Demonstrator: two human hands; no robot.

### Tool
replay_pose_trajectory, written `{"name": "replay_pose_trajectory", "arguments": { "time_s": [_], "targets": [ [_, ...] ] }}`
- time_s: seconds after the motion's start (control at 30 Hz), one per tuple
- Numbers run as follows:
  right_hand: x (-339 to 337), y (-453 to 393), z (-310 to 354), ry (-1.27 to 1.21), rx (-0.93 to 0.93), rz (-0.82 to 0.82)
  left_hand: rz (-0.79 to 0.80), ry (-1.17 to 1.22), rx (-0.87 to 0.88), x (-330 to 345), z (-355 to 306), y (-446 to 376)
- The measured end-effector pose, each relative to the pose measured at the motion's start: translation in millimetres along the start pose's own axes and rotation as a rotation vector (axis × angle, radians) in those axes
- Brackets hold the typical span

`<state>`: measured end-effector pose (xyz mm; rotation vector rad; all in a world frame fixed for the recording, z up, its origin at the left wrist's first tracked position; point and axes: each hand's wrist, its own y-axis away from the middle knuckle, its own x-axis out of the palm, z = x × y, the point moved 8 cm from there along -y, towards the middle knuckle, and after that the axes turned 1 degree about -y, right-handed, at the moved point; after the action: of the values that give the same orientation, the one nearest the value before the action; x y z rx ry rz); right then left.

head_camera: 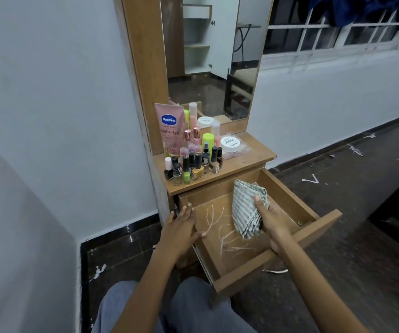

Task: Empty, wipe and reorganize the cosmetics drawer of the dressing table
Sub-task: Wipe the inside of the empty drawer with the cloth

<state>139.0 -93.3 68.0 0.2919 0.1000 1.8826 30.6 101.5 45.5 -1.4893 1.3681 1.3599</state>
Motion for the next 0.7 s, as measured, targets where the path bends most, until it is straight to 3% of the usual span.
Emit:
{"name": "replay_pose_trajectory", "arguments": {
  "time_s": [0.23,0.33,0.53,0.63,0.7],
  "targets": [
    [-1,-4,1,0.09,-0.022,0.026,-0.032,-0.014,-0.024,-2,-1,-1],
    [7,-16,12,0.408,-0.142,0.047,-0.028,-0.005,-0.029,-1,0,-1],
    [71,-38,18,1.141,-0.501,0.246,-0.038,-0.011,-0.032,-1,2,-4],
    [104,-32,-15,1.515,-0.628,0.498,-0.042,-0.014,-0.034,0,3,-2],
    [113,-26,-48,1.715,-0.56,0.769,-0.043,-0.011,-0.028,2,2,-2]
  ]
}}
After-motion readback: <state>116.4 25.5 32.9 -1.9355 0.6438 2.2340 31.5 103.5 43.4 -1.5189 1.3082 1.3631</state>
